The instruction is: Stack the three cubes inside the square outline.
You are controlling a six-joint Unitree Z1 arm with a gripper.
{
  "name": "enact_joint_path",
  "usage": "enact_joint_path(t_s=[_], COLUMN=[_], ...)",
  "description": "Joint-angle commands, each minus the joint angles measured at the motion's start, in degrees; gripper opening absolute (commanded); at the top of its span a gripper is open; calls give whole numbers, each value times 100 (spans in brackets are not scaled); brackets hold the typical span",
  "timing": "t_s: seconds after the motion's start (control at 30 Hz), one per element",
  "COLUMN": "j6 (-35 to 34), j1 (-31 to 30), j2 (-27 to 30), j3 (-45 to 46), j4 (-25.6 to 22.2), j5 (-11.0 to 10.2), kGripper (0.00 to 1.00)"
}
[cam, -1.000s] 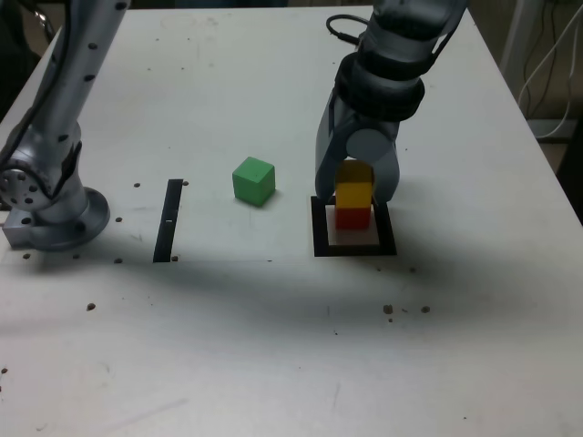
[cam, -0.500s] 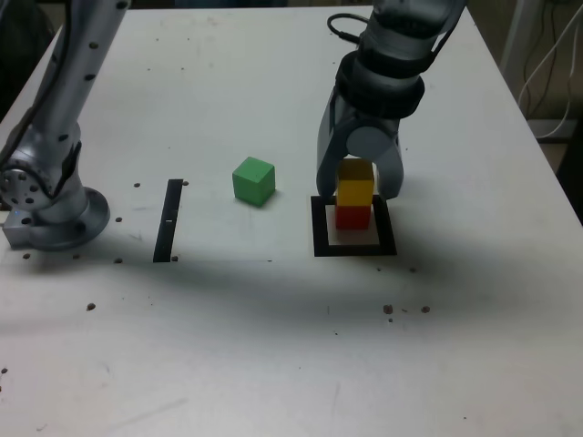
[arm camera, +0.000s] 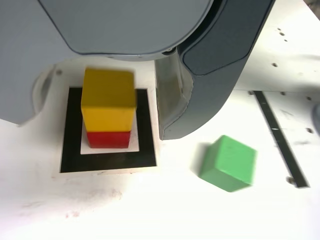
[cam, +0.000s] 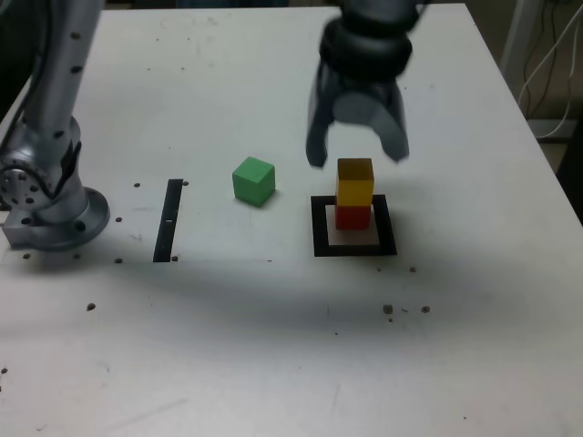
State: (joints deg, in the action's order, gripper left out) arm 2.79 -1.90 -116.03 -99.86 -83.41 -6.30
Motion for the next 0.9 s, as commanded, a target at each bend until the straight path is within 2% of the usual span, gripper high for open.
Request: enact_joint_path(t_s=[0.0,0.27,0.47,0.6,0.87], j6=[195,1712,2698,2891,2902], j1=[78,526,673,673,679], j2=[423,1362,1606,1618,1521], j3=[61,937,1668,2240,3243], j4=[-44,-123,-38,352,1317], j5=[-39,-125,-438,-599,-698], kGripper=[99,99,99,99,98])
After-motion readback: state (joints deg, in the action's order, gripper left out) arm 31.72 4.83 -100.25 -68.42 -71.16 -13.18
